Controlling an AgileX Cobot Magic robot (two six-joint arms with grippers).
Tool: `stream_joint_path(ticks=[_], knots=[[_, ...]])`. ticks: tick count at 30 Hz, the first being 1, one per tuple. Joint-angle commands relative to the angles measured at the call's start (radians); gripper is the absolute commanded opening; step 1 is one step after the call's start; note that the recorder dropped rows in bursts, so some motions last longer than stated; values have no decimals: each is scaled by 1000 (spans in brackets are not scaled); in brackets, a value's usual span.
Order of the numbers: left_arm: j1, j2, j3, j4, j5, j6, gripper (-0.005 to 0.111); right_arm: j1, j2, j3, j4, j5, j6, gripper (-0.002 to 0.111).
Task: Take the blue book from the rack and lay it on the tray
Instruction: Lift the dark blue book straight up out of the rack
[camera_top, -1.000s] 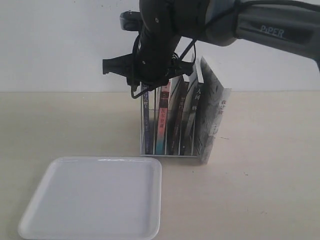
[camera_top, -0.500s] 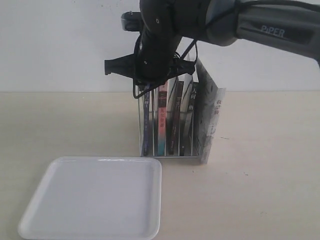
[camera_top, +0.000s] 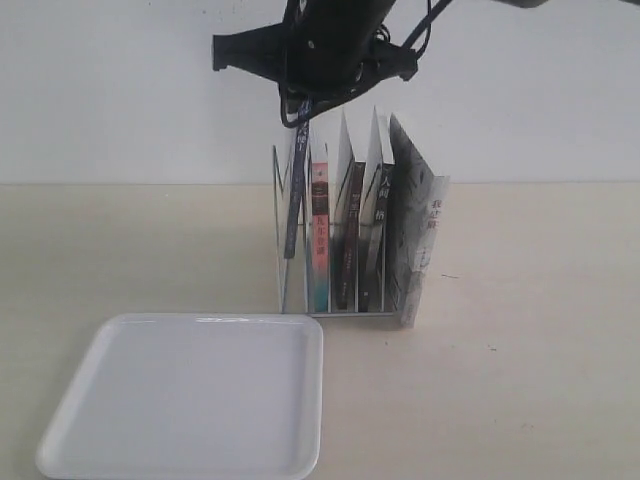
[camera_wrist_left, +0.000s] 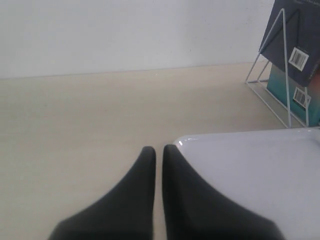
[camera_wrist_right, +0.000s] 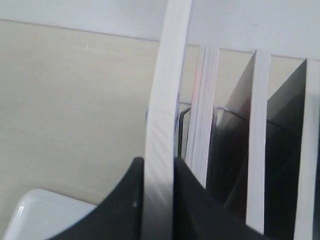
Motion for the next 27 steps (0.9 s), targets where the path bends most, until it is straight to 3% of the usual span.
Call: stream_joint_path(ticks=[1, 11, 20, 27], knots=[[2, -3, 4, 5, -1, 1, 4, 1, -76, -7, -16, -22, -17, 0], [2, -3, 4, 5, -1, 1, 4, 16, -203, -7, -40, 19, -70, 0], [2, -3, 4, 5, -1, 1, 4, 159, -313, -7, -139, 25, -163, 0], [2, -3, 4, 5, -1, 1, 4, 249, -358, -7, -147, 130, -204, 0]])
